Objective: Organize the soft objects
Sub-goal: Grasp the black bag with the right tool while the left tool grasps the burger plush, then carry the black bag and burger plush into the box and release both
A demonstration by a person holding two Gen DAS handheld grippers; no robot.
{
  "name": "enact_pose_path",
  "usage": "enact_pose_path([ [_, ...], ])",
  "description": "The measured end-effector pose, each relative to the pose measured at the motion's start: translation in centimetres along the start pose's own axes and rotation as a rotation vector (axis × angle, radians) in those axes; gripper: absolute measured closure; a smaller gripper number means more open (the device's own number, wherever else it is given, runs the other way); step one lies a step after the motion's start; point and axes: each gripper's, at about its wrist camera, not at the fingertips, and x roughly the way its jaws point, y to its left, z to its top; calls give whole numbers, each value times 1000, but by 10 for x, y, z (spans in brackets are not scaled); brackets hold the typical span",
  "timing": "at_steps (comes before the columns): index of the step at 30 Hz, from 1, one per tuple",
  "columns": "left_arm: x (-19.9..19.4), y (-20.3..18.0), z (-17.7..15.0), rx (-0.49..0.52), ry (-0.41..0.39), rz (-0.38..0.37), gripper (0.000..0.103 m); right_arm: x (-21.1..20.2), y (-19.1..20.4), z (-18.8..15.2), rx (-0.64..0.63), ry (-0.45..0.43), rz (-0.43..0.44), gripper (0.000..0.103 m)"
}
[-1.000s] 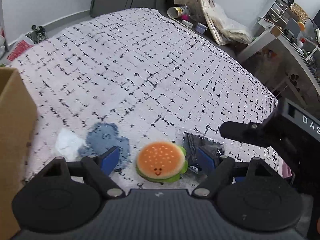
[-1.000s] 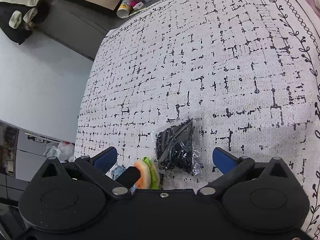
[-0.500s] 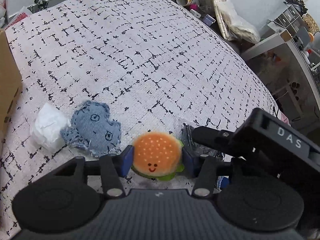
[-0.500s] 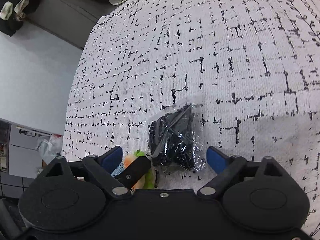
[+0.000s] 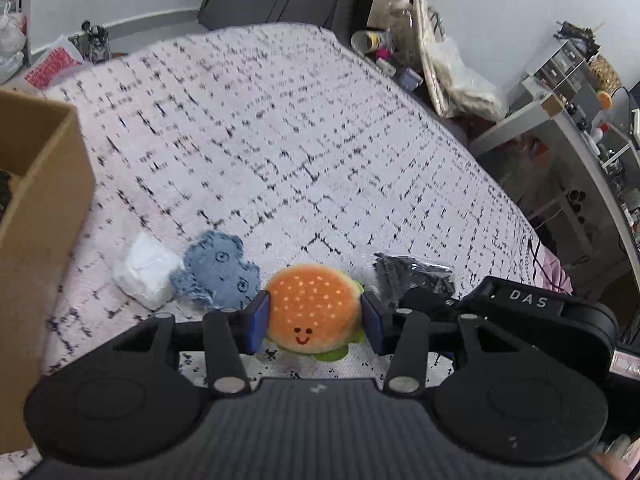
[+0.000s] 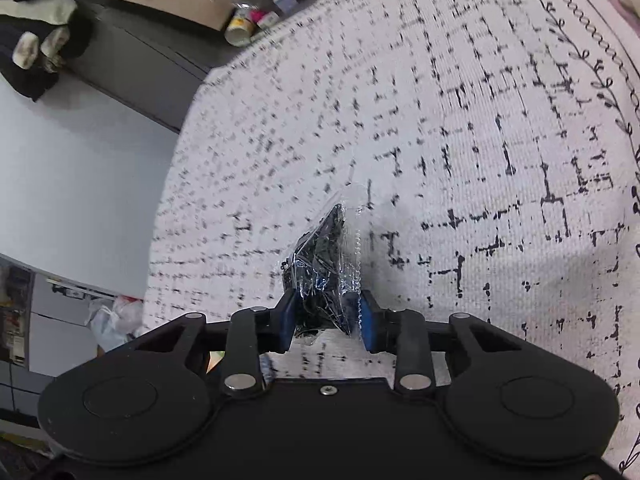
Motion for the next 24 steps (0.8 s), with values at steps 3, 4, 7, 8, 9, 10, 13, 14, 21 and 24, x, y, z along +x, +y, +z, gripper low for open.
enact_pose_path([
  [3,-14,-1,1,10,-24,2,55,-12,7,0,-29,-27,17,71],
  [4,-19,-1,1,16,-33,6,55,-15,10,0,-38,-33,24,71],
  [7,-32,-1,0,36,-56,20,55,-26,17,-2,-62,-48,56,71],
  [8,-37,0,0,41,-63,26,55,-31,19,-3,-69,-55,63,71],
  [9,-41,0,-1,43,-70,33,55,-35,21,-3,-78,-64,71,71],
  [10,-46,1,-2,40,-77,38,55,-38,23,-3,-88,-73,78,71],
  [13,-60,3,-5,40,-92,44,55,-45,28,-5,-107,-86,102,71],
  [14,-64,4,-6,39,-96,47,55,-49,30,-7,-115,-89,110,71],
  [21,-96,12,-5,32,-144,72,55,-57,40,-16,-166,-87,139,71],
  [24,-108,14,-3,28,-162,81,55,-62,48,-21,-190,-93,152,71],
])
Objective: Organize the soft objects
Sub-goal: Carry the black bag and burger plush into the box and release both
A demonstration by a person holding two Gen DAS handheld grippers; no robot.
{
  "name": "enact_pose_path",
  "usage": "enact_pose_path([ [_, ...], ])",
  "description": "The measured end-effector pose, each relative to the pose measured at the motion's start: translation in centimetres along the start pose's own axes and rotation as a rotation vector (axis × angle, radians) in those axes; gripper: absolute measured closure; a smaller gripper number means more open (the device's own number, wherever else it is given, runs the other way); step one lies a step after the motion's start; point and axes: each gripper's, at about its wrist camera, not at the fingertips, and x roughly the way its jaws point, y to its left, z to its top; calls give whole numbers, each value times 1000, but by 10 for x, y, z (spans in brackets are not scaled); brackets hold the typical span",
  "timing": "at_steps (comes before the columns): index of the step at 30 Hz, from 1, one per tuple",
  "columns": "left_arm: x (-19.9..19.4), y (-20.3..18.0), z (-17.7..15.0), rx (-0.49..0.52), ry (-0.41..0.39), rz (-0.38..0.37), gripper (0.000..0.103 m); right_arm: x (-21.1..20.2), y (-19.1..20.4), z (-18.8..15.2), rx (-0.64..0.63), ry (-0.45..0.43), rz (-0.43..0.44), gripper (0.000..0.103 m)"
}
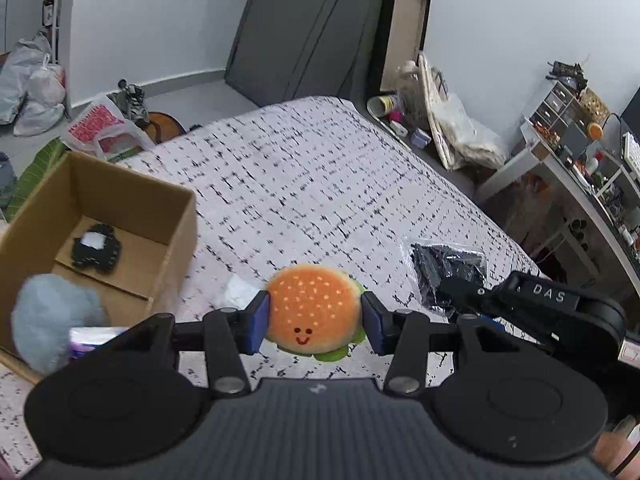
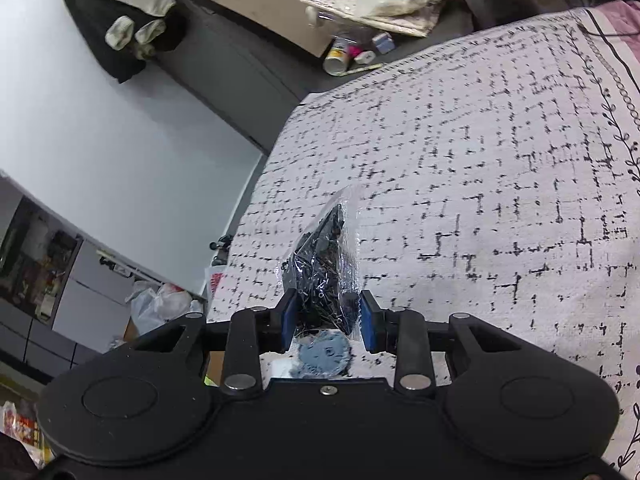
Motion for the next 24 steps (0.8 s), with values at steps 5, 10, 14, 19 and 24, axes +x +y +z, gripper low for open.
enact_pose_path([
  [5,-18,5,9,-2,-43,9,55,-8,13,-8,-38,-4,19,71],
  [10,-33,13,19,-12,-69,22,55,-16,26,-14,-79,-20,49,72],
  [14,-46,21,26,-16,-91,45,55,-21,37,-19,-107,-27,69,72],
  [19,-60,39,38,-36,-122,65,55,-22,50,-23,-156,-29,93,72],
  [24,-65,55,47,-55,-129,84,55,-18,61,-28,-185,-25,107,72],
])
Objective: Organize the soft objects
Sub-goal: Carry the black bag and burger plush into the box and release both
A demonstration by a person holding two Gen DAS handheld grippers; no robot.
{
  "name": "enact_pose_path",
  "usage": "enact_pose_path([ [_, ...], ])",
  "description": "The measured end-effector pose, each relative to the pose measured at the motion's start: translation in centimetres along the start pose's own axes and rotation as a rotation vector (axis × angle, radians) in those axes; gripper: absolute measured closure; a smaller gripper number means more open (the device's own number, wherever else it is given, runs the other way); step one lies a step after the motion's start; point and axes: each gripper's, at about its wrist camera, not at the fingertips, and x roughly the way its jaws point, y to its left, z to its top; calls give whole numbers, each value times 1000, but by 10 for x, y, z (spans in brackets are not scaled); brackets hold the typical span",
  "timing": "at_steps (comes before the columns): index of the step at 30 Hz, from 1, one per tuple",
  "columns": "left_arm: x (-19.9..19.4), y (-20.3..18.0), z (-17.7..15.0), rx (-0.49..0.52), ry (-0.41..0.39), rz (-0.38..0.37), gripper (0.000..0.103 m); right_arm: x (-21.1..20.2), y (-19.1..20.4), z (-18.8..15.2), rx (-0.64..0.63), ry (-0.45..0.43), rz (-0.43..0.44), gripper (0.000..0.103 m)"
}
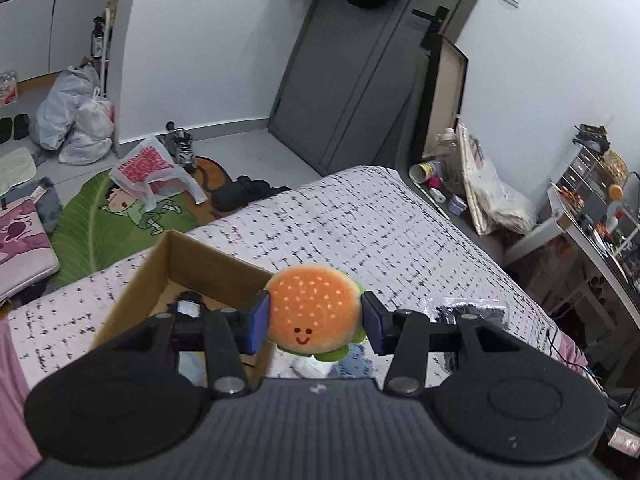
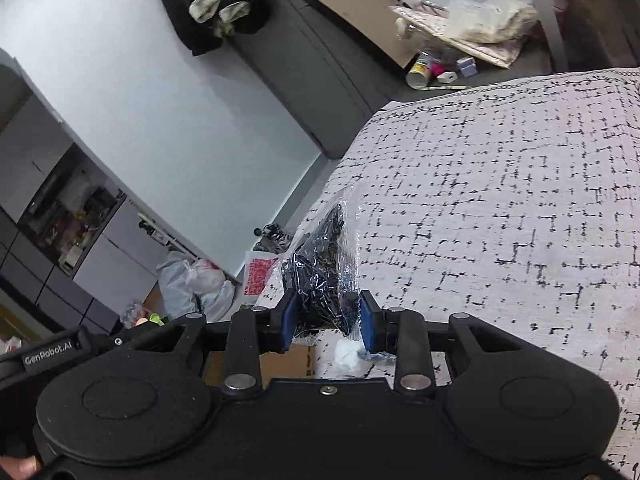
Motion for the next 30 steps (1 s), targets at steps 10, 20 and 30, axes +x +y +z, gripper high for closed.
enact_pose_path([
  [10,10,37,12,-38,4,20,55,14,25,-13,-68,26,10,72],
  [20,22,74,16,-85,20,42,55,37,56,-35,-154,76,23,72],
  [30,46,106,11,-125,72,50,55,59,75,-57,-204,132,30,72],
])
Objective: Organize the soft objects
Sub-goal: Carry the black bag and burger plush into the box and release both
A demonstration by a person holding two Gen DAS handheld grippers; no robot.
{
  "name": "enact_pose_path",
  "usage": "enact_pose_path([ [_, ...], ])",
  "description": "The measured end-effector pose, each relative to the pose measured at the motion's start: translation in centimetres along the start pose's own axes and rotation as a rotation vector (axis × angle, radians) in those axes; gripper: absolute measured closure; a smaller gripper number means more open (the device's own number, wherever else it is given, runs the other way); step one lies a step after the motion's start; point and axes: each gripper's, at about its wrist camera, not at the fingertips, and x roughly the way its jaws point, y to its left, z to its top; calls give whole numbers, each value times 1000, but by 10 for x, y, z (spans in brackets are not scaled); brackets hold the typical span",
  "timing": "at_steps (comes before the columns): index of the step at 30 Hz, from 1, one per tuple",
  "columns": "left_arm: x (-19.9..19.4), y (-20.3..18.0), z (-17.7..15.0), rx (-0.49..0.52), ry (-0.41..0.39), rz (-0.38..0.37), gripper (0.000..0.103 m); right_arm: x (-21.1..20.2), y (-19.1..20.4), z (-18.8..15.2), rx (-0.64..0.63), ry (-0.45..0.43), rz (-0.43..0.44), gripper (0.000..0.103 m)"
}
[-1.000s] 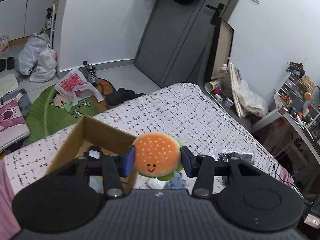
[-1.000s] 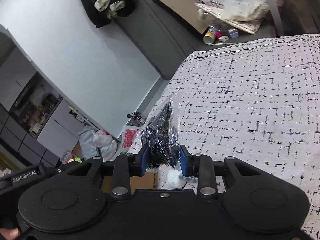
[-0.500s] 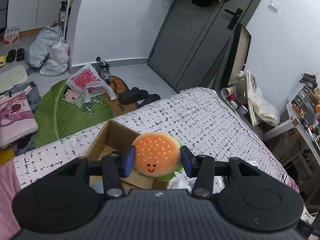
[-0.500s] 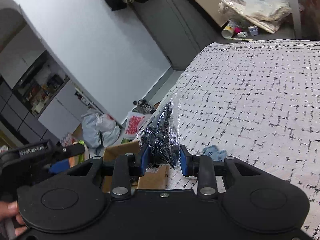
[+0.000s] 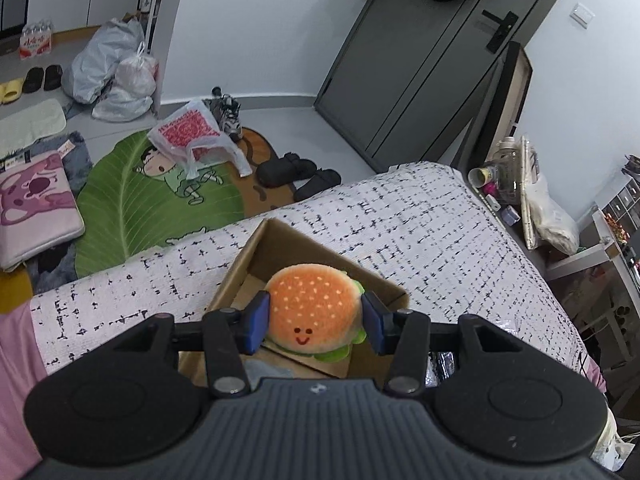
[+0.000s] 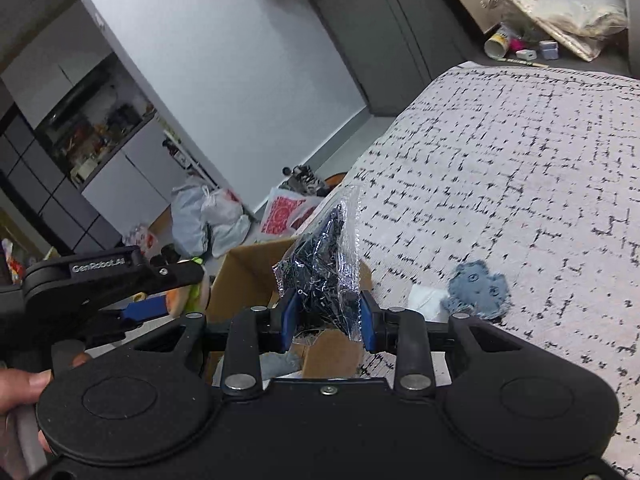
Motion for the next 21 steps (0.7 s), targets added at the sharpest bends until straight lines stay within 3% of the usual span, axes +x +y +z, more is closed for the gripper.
enact_pose_path([
  [10,34,13,-3,10,72,-13,54,24,16,-5,-43,39,-4,72],
  [14,44,12,3,6,114,13,48,32,17,-3,-36,51,-17,72],
  [21,46,5,11,39,110,37,37,42,17,1,-33,51,-7,72],
])
